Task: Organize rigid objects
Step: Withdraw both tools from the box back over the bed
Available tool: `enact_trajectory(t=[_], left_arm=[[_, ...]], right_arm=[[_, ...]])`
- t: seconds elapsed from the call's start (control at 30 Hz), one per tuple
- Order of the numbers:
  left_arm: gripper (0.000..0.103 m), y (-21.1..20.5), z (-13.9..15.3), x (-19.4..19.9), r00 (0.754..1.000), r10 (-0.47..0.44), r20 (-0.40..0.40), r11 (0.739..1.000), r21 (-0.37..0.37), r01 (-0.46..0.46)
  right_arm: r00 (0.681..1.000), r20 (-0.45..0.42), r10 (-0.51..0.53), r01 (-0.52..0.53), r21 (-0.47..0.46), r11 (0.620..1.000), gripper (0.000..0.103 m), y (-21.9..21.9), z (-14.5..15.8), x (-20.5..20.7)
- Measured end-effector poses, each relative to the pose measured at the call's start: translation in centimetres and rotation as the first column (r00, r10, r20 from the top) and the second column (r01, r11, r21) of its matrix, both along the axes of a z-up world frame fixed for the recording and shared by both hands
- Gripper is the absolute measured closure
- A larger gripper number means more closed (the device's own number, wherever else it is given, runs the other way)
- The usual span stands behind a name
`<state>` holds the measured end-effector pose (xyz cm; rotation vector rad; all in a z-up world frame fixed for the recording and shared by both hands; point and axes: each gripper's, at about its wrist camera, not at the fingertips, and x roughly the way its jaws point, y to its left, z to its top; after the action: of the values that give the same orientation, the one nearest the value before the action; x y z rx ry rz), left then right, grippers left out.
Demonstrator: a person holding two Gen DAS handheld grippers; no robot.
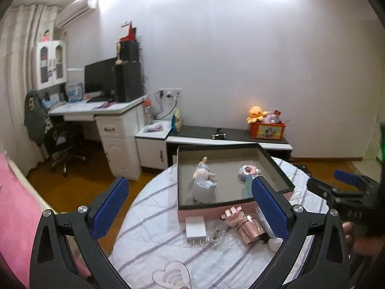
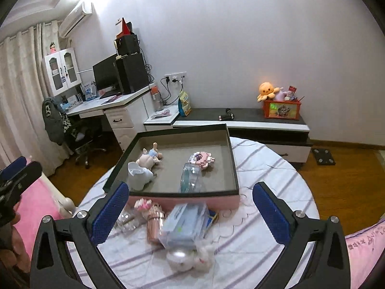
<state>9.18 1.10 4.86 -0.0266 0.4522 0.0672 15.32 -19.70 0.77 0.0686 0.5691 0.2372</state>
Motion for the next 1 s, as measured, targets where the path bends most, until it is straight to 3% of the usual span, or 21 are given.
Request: enact_trajectory(t=[0.4, 0.77, 1.0], left_arm=[[0.0, -1.3, -4.3, 1.2, 0.989, 0.068, -0.131, 0.995, -0.068, -0.077], [0.0, -0.8, -4.7, 0.4, 0.982, -0.12, -0.147, 0.99, -0.088, 0.108], [0.0, 0.9, -4.9, 0.3, 0.978, -0.153, -0.143, 0.982, -0.13, 0.135]], right_arm=[[0.999, 0.03, -0.015, 0.018, -0.107, 0.994, 0.0, 0.8, -1.6, -2.5], [0.982, 0.016, -0.189, 0.19, -0.094, 0.977, 0.0, 1.6, -0.8, -5.4], [0.974, 0.001, -0.229, 0.227, -0.119, 0.967, 0.0, 2.3, -0.6, -7.0]])
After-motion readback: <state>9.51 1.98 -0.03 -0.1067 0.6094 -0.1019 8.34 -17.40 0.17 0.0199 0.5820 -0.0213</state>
